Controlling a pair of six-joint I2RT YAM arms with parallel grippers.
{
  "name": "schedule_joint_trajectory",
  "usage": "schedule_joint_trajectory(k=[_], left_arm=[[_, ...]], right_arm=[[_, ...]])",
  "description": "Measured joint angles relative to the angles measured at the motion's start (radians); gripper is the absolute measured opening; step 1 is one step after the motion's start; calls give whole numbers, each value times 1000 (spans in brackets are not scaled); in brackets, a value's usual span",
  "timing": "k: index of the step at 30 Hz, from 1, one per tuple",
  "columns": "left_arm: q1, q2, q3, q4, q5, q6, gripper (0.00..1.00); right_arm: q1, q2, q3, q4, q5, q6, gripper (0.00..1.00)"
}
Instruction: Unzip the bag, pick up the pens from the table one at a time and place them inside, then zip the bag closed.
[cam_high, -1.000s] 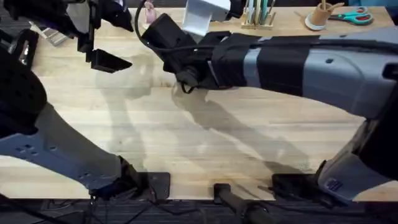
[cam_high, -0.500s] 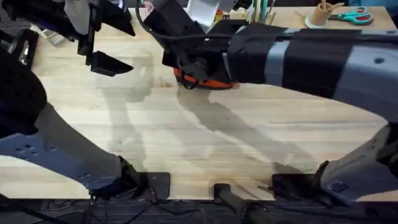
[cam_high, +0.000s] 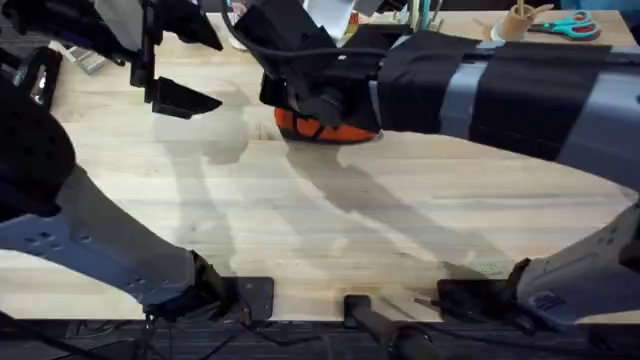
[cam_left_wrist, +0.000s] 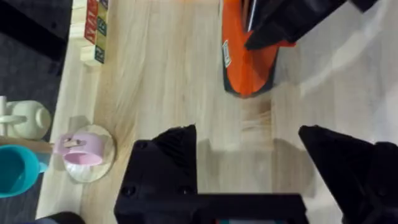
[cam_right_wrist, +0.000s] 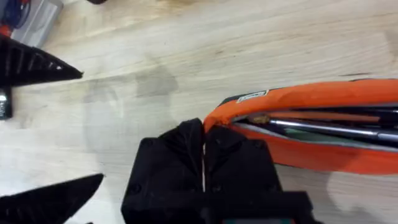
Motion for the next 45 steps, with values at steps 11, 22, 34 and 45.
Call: schedule_joint_trajectory(k=[11, 22, 34, 45], left_arm=[[-11, 2, 0, -12, 21, -2, 995], [-11, 143, 0, -46, 116, -10, 996], [-97, 242, 0, -39, 157, -10, 995], [-193, 299, 0, -4, 186, -10, 993]], right_arm=[[-7, 0, 0, 0, -8, 0, 29], [-9, 0, 0, 0, -8, -3, 30], [-9, 0, 0, 0, -8, -4, 30], [-9, 0, 0, 0, -8, -4, 30]])
